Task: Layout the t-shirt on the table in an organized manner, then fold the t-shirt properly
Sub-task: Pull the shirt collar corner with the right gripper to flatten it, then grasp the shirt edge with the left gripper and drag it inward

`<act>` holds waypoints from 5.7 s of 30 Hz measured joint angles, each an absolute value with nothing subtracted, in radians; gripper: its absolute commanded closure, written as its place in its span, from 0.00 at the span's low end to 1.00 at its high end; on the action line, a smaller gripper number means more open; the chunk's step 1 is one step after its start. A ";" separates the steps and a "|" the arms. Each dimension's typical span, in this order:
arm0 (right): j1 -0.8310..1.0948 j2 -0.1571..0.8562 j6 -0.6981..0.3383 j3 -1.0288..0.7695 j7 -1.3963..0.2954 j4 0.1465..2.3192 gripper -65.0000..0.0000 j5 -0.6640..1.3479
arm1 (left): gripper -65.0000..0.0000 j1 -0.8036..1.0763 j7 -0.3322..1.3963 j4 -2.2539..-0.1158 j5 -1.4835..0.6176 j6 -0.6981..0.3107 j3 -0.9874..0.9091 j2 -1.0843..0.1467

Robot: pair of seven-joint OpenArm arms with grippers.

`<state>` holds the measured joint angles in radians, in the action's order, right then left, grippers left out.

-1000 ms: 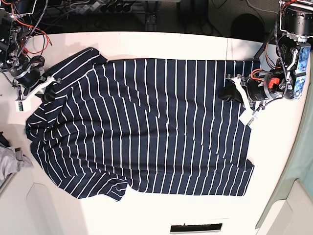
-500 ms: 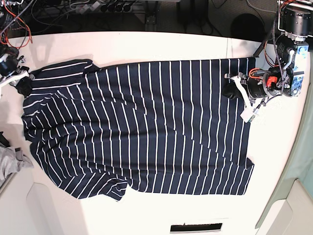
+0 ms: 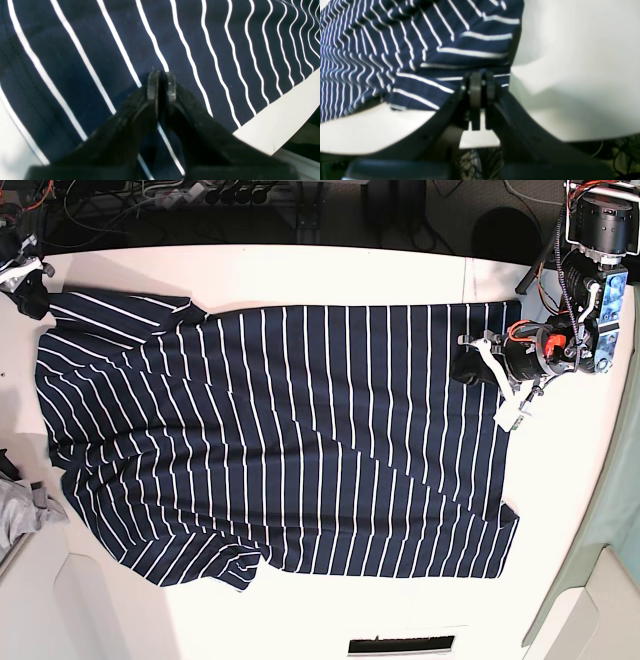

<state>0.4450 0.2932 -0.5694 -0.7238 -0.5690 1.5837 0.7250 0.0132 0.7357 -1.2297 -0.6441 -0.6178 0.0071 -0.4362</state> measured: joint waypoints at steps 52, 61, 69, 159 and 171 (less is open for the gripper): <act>0.538 0.155 -0.571 -0.486 -0.691 1.674 1.00 0.770 | 0.89 0.012 0.736 -1.230 -0.635 -0.619 0.006 -0.413; 0.485 0.153 -0.573 -0.581 -0.565 1.725 1.00 0.742 | 0.89 0.017 0.769 -1.242 -0.698 -0.640 0.009 -0.436; 0.149 0.199 -0.571 -0.602 -0.520 1.564 1.00 0.481 | 0.89 0.004 0.751 -1.398 -0.709 -0.659 0.009 -0.476; -0.352 0.381 -0.559 -0.492 -0.360 0.745 1.00 0.384 | 1.00 -0.443 0.652 -0.661 -0.569 -0.693 0.008 -0.351; -0.346 0.379 -0.562 -0.493 -0.569 0.891 1.00 0.577 | 1.00 -0.421 0.648 -0.920 -0.672 -0.689 0.010 -0.461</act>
<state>-0.3462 0.3794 -0.5621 -0.4927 -0.5694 0.8906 0.5770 -0.4213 0.6483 -0.9203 -0.6716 -0.6888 0.0101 -0.4614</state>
